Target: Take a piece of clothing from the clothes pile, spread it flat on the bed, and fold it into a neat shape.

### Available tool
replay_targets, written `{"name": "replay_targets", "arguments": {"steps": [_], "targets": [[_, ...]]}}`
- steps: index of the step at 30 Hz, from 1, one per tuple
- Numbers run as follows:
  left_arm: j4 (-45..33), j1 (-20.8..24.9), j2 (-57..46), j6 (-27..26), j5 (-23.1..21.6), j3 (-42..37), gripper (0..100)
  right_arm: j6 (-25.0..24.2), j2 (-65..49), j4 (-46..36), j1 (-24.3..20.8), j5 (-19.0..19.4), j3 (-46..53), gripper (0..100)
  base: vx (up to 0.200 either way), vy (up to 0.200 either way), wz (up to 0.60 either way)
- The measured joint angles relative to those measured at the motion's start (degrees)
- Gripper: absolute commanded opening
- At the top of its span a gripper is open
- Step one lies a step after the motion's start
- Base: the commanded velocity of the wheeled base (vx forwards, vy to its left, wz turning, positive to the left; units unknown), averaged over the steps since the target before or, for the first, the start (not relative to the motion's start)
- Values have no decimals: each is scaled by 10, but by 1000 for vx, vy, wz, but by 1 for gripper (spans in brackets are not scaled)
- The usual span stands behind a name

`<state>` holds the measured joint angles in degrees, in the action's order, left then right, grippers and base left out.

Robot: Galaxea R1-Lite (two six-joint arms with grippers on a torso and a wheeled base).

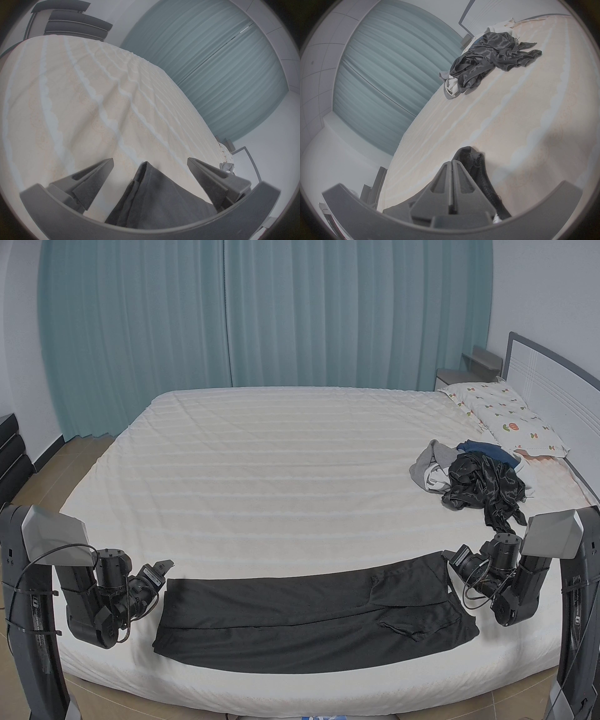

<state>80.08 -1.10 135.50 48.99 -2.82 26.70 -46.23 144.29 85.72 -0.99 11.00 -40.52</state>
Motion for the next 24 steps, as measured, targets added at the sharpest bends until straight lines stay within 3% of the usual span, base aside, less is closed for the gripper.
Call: {"name": "replay_targets", "arguments": {"steps": [5,12,19,24], "targets": [[0,-2,-15,0,-16,-24,100,-2,-8,4,5,-2,9,100,0,0,0],[0,-12,-34,0,-72,-50,100,-32,-80,2,6,-2,79,100,0,0,0],[0,-17,-48,1,-91,-68,100,-44,-161,-38,-56,-1,150,100,0,0,0],[0,-14,-53,7,-94,-77,100,-60,-185,-76,-89,-4,175,100,-120,0,0]]}}
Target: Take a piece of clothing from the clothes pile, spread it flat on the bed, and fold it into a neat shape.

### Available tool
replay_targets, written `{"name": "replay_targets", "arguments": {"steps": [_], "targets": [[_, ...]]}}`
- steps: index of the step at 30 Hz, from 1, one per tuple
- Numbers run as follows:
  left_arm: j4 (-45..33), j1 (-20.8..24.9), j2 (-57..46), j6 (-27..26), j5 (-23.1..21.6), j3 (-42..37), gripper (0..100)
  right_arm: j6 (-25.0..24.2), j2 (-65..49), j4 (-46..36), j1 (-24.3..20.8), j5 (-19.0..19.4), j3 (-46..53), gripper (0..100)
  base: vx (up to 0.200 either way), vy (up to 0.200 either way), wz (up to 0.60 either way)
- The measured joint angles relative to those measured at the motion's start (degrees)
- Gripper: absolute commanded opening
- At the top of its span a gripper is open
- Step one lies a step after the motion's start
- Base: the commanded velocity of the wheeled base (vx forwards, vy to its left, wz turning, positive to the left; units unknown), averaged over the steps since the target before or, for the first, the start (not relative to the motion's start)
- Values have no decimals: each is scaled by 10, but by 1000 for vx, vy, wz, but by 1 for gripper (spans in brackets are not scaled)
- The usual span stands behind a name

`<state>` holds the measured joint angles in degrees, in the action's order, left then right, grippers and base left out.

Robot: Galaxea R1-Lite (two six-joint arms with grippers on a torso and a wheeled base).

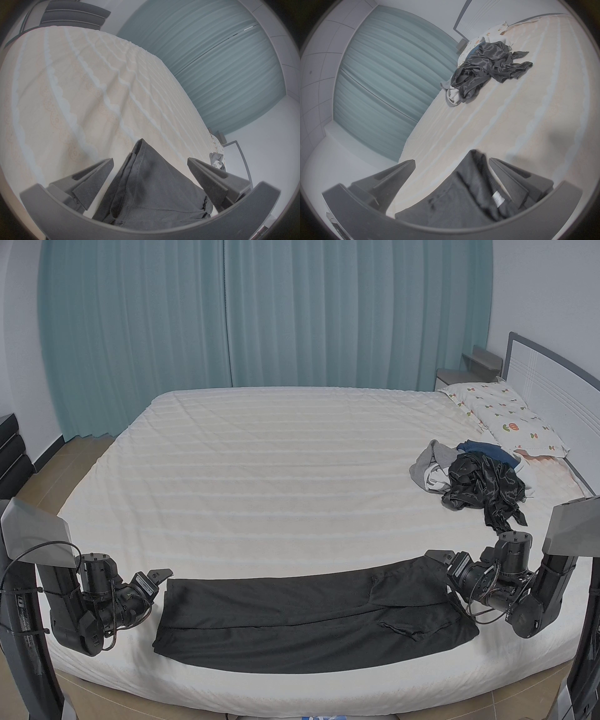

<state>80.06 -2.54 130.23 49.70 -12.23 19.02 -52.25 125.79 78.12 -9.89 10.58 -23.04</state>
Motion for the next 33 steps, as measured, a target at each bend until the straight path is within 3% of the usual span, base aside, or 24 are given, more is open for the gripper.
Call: {"name": "replay_targets", "arguments": {"steps": [6,15,33], "targets": [[0,8,0,2,-1,-9,100,-73,-11,-3,-14,-4,54,100,0,0,0],[0,13,5,3,-1,-10,100,-79,-9,-8,-31,-11,80,100,0,0,0],[0,13,16,2,0,-6,100,-79,43,-3,-50,-52,42,100,0,0,0]]}}
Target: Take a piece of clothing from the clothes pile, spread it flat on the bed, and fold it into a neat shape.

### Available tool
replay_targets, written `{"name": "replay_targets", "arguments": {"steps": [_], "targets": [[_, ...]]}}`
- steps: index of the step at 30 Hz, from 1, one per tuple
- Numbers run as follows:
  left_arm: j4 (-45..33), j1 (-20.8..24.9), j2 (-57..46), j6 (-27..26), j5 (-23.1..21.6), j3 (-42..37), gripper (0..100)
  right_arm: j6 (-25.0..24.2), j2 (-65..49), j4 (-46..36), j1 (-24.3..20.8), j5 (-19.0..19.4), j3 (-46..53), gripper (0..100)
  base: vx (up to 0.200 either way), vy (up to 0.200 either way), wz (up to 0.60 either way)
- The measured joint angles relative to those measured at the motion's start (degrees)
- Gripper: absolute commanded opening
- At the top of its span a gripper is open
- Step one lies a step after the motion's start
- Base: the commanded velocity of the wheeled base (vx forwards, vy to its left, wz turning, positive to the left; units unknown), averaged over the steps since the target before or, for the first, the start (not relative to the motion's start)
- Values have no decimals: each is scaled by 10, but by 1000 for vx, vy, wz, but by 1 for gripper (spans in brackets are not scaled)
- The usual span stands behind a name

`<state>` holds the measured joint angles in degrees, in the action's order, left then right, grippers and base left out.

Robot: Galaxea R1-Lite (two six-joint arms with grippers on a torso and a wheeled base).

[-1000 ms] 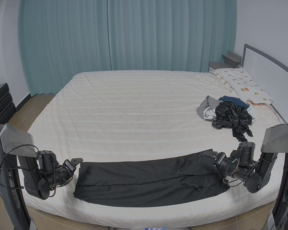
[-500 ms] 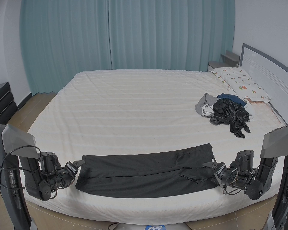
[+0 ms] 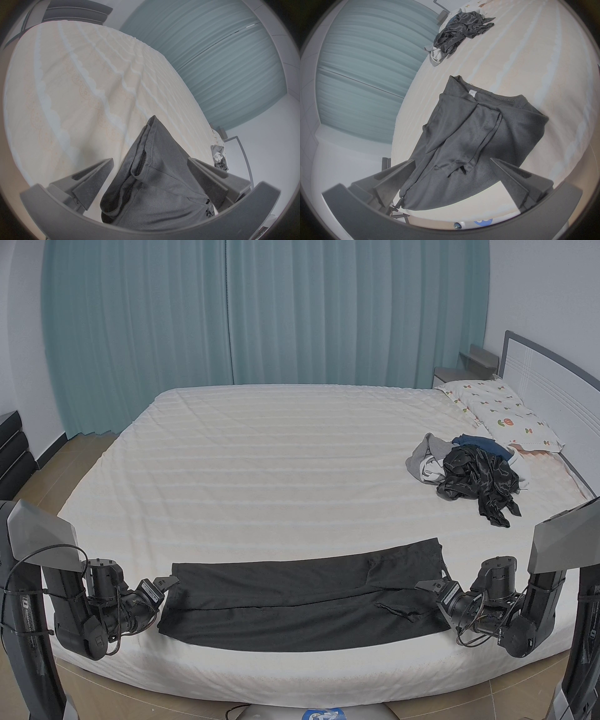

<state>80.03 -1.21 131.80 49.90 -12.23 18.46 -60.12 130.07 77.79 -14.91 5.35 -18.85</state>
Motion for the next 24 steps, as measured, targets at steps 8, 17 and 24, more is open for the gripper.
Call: {"name": "replay_targets", "arguments": {"steps": [8,17,24], "targets": [[0,0,1,0,0,1,100,0,26,0,-3,-28,-23,0,0,0,0],[2,0,4,-1,0,2,100,1,31,2,-26,-49,-15,0,0,0,0],[2,0,4,-1,0,2,100,2,5,1,-29,-48,6,0,0,0,0]]}}
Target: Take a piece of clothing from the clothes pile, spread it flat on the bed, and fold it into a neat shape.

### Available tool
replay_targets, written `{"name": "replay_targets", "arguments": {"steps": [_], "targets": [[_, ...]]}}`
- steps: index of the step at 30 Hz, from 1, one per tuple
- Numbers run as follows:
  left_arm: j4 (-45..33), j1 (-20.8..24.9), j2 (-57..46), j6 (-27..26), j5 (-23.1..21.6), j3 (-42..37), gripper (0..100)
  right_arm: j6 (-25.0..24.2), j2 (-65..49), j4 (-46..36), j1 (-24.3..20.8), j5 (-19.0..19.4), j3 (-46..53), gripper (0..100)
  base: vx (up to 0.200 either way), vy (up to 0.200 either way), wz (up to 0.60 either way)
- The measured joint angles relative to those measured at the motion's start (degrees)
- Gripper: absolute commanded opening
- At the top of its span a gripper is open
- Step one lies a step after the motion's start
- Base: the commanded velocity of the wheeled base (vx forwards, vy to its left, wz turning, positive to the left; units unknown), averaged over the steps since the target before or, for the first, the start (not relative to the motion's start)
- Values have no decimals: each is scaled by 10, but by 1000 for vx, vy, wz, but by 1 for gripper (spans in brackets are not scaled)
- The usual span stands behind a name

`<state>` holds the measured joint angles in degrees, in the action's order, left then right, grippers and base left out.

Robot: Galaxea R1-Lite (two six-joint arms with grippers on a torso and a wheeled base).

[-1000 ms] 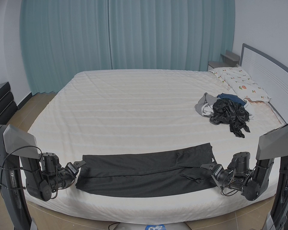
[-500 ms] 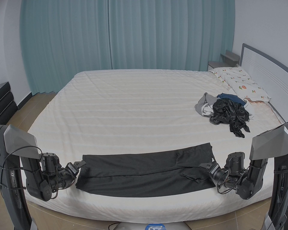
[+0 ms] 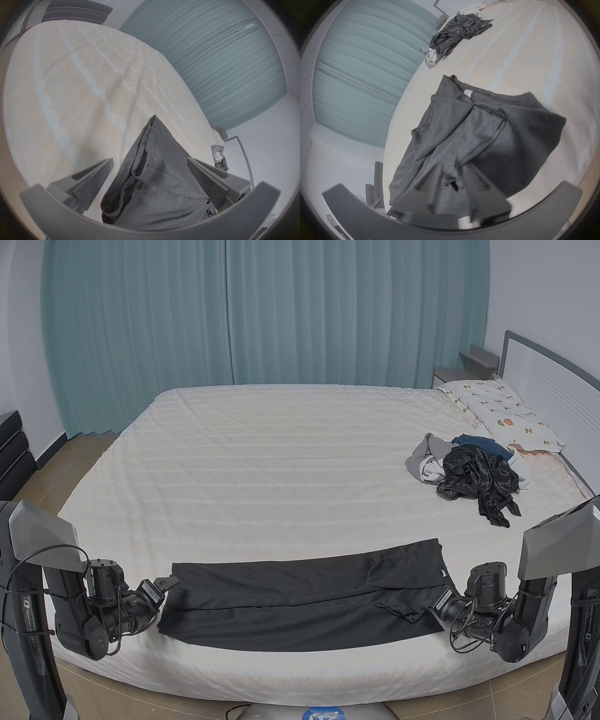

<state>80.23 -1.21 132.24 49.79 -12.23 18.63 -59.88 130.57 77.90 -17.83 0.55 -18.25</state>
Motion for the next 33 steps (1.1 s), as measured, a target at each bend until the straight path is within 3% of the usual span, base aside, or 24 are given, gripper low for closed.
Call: {"name": "replay_targets", "arguments": {"steps": [19,20,33], "targets": [[0,0,1,-1,0,1,100,45,-14,-3,-6,7,49,0,0,0,0],[0,0,1,-1,0,1,100,50,-12,-2,-7,7,51,100,0,0,0],[0,0,3,-1,1,1,100,74,-43,10,-8,-1,68,100,0,0,0]]}}
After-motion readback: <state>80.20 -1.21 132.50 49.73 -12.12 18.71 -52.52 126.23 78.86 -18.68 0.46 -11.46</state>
